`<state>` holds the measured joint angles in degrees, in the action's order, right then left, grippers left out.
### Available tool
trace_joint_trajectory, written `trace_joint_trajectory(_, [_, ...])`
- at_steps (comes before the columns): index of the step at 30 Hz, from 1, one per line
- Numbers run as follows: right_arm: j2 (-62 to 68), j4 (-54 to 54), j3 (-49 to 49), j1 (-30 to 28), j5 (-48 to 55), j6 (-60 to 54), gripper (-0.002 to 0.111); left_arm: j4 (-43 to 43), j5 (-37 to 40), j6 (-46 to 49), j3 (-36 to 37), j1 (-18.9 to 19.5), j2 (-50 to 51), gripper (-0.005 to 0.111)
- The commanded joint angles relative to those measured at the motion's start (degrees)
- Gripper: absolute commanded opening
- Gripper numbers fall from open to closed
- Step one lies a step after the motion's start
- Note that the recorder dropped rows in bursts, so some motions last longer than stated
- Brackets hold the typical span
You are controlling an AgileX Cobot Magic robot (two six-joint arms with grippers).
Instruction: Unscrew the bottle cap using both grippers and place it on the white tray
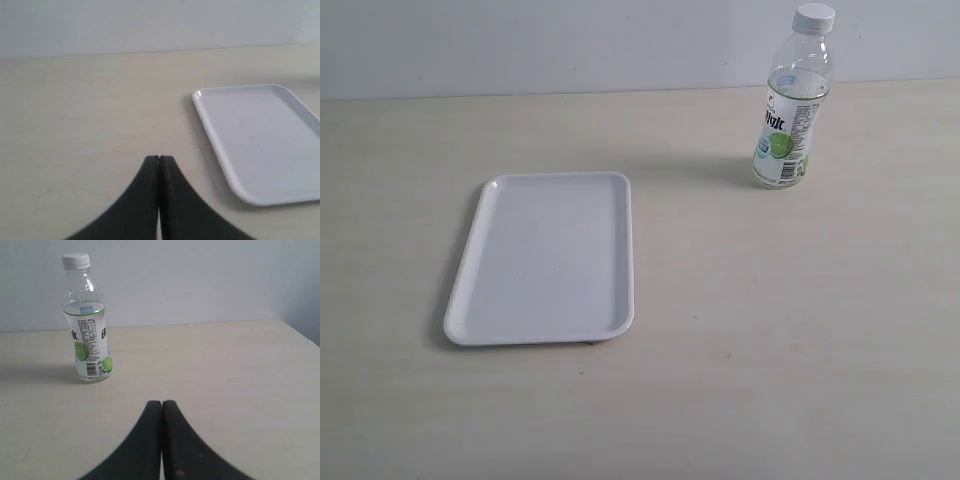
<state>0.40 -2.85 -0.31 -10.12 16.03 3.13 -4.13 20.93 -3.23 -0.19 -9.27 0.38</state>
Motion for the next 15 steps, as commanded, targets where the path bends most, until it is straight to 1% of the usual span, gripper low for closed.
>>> trace_joint_trajectory(1, [-0.40,-0.09,0.31,-0.50,-0.73,0.00,0.000,-0.65,-0.50,0.09,0.19,0.17,-0.38,0.000])
trace_joint_trajectory(3, [-0.40,-0.09,0.31,-0.50,-0.73,0.00,0.000,-3.37,-2.64,0.25,0.19,0.17,-0.38,0.000])
trace_joint_trajectory(4, [-0.40,-0.09,0.31,-0.50,-0.73,0.00,0.000,-4.22,-5.16,0.25,0.19,0.17,-0.38,0.000])
trace_joint_trajectory(10, [-0.40,-0.09,0.31,-0.50,-0.73,0.00,0.000,-4.10,-24.45,-0.90,0.19,0.17,-0.38,0.000])
trace_joint_trajectory(13, [-0.40,-0.09,0.31,-0.50,-0.73,0.00,0.000,-4.10,-28.72,-3.37,0.19,0.17,-0.38,0.000])
trace_joint_trajectory(15, [-0.40,-0.09,0.31,-0.50,-0.73,0.00,0.000,-4.10,-29.17,-7.68,0.19,0.17,-0.38,0.000])
